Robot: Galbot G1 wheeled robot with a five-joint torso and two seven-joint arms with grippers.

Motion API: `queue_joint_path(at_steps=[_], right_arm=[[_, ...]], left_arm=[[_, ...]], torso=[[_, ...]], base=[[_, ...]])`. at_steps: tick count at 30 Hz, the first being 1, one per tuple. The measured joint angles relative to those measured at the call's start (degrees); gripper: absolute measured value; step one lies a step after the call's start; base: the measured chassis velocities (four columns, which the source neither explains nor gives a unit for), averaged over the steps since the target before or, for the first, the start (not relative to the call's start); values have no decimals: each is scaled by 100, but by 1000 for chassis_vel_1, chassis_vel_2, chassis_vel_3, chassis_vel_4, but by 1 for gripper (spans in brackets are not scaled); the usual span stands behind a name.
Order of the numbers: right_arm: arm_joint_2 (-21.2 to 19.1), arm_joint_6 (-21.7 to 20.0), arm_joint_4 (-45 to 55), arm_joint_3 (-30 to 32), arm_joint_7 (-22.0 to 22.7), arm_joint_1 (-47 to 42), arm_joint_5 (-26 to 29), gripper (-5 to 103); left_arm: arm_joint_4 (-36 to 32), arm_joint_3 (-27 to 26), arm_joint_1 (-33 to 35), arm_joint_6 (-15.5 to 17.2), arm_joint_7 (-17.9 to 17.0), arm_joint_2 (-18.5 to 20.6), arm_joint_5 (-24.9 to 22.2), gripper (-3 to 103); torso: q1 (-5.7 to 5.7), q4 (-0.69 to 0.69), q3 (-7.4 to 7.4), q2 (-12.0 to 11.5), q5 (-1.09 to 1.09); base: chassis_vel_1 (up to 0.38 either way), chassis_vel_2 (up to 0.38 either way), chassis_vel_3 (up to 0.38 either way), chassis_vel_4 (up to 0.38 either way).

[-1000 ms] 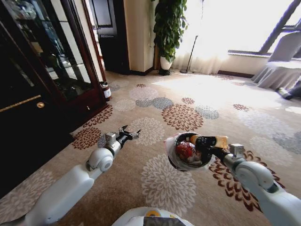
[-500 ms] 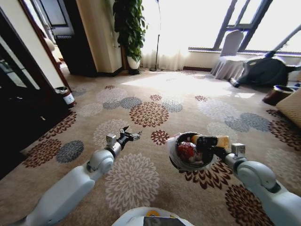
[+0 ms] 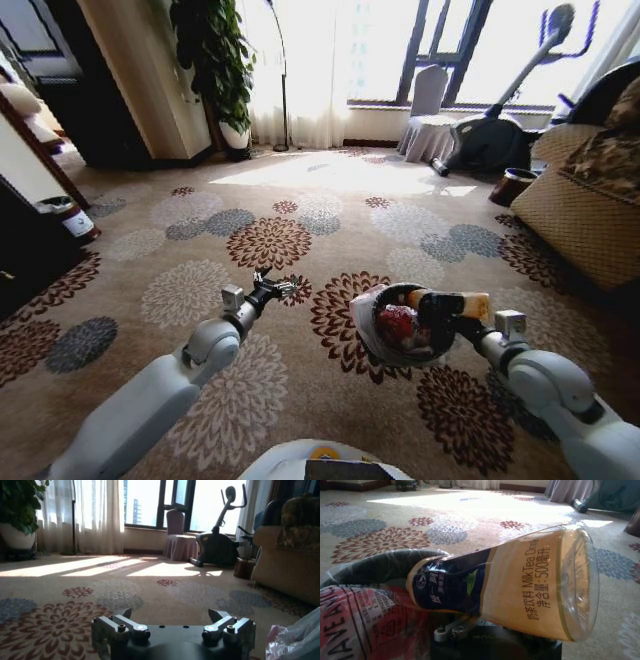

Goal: Pick up the trash from the ground and place it into the trash bin.

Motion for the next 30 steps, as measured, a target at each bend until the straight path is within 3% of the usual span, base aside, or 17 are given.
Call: queue_joint_path(at_steps=[11,13,18,21,30], right_arm=[[164,77,45,247,-113,-258,-156,1],[181,86,45,252,-120,-284,-167,1],[187,86,55,299,-140,-328,-172,1],[178,87,78,315,-151,-344,-164,1],[218,89,158,425,-160,-476,-165,1]], left_arm=[[-88,3,53,16,-29,12,12,100],[-108,4,81,18,-37,12,18,100],[-146,-8,157,20,-46,12,59,100],[-166,-22,185,20,-50,12,67,100],[-257,-45,324,24,-59,23,102,100]], torso=[[0,-6,0,0,-2],[0,-6,0,0,7],[0,-2,0,0,-9],[-1,2,0,0,-1],[0,-3,1,0,-1]], base=[[-243,-289,231,270],[-151,-275,134,219],[-47,-172,49,183],[-2,-80,21,105],[-64,-196,65,201]])
